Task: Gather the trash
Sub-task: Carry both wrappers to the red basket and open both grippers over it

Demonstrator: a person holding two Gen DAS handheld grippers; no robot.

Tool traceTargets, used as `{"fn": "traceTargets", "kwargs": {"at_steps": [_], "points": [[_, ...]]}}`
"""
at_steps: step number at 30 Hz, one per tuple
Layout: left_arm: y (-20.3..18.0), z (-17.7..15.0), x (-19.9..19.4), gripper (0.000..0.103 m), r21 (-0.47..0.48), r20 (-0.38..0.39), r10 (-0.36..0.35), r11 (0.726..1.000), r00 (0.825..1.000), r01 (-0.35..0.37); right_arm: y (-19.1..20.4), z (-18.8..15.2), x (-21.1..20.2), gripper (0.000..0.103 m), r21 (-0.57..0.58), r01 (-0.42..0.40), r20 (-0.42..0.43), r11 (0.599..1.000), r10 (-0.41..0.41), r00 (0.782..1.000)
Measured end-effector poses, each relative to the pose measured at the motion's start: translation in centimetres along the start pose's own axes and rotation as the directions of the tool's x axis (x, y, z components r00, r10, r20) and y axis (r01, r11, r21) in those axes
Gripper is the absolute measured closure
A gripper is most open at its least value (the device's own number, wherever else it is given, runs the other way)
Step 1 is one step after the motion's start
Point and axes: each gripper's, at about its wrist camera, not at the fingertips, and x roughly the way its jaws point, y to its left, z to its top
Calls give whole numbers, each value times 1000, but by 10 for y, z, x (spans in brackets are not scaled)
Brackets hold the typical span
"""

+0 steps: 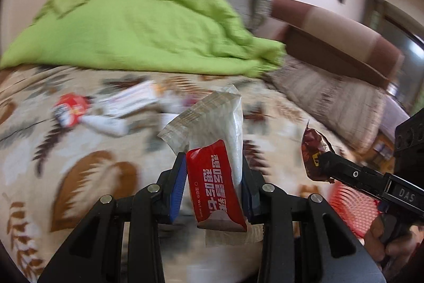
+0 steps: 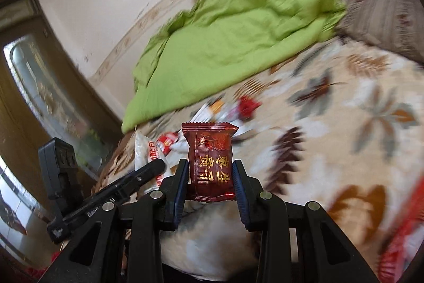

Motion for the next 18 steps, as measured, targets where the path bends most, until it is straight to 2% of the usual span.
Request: {"fn": "traceTargets", "kwargs": {"at_steps": [3,5,6,9,11,15,18], "points": [[-45,7,6,68,65,-38,-103,992,994,106,-32,1,-57,67,52,71,67,996,-74,995],[-79,9,12,68,98,-80,-185,976,979,193,-51,1,-88,67,82,129,99,988,-137,986],[-100,10,18,68,116,-112,-235,962,966,247,-64,0,-107,67,104,173,116,979,-184,976],[-148,7,31,68,150,-175,-324,924,930,351,-92,-4,-150,67,163,260,134,952,-283,950],[-183,1,44,68,159,-235,-378,894,896,419,-115,-11,-178,65,216,329,137,919,-362,922],[-244,-14,70,67,163,-335,-433,848,837,504,-152,-26,-208,65,314,391,116,865,-444,888],[-275,-25,88,61,157,-393,-434,837,811,524,-169,-30,-216,61,359,429,97,829,-490,866]]}}
